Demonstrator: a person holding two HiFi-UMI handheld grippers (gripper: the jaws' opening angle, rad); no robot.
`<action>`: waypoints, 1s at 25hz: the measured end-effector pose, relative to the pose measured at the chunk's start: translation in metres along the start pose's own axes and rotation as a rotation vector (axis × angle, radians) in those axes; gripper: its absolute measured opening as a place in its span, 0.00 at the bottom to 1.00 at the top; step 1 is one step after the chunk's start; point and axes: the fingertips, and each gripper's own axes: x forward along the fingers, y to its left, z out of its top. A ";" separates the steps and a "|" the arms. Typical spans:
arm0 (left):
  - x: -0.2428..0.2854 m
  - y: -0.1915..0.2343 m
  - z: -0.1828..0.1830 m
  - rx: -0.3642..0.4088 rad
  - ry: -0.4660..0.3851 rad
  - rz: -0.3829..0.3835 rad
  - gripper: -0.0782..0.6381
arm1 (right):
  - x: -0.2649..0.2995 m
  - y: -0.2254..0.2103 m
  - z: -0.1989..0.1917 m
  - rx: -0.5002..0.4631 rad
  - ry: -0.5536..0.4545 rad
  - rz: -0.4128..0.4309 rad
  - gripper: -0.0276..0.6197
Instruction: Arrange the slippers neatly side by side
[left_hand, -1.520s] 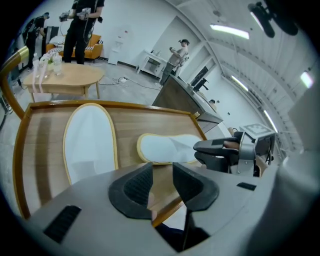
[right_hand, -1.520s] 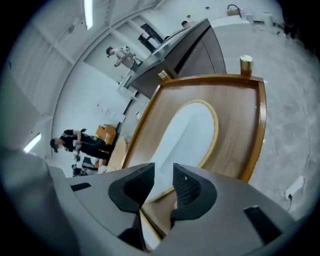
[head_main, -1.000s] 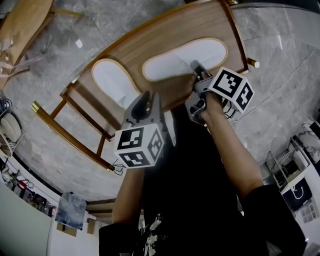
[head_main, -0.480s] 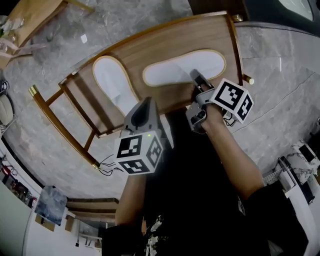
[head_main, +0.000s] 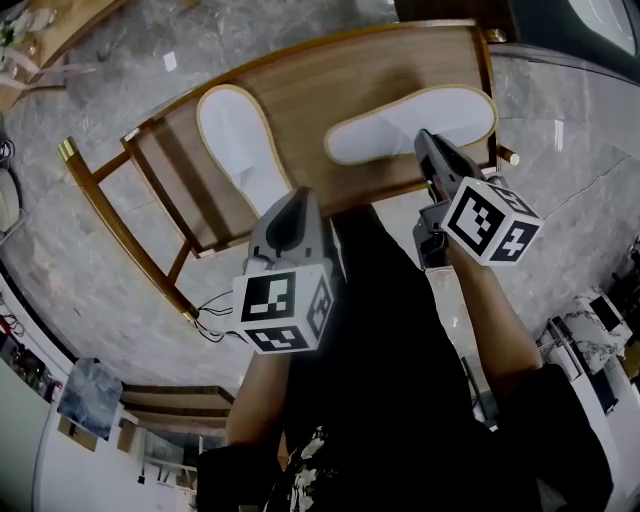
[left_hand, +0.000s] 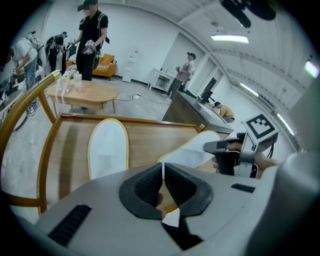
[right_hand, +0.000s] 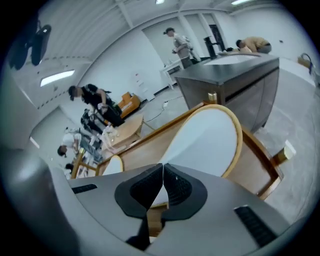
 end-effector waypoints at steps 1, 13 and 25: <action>-0.002 0.002 0.000 0.009 0.001 0.002 0.13 | -0.002 0.005 0.000 -0.066 0.010 0.002 0.05; -0.024 0.032 0.004 0.030 0.003 0.021 0.13 | -0.014 0.057 0.010 -0.506 0.124 0.078 0.05; -0.034 0.068 0.003 -0.019 -0.008 0.065 0.13 | 0.024 0.119 -0.031 -0.756 0.304 0.171 0.05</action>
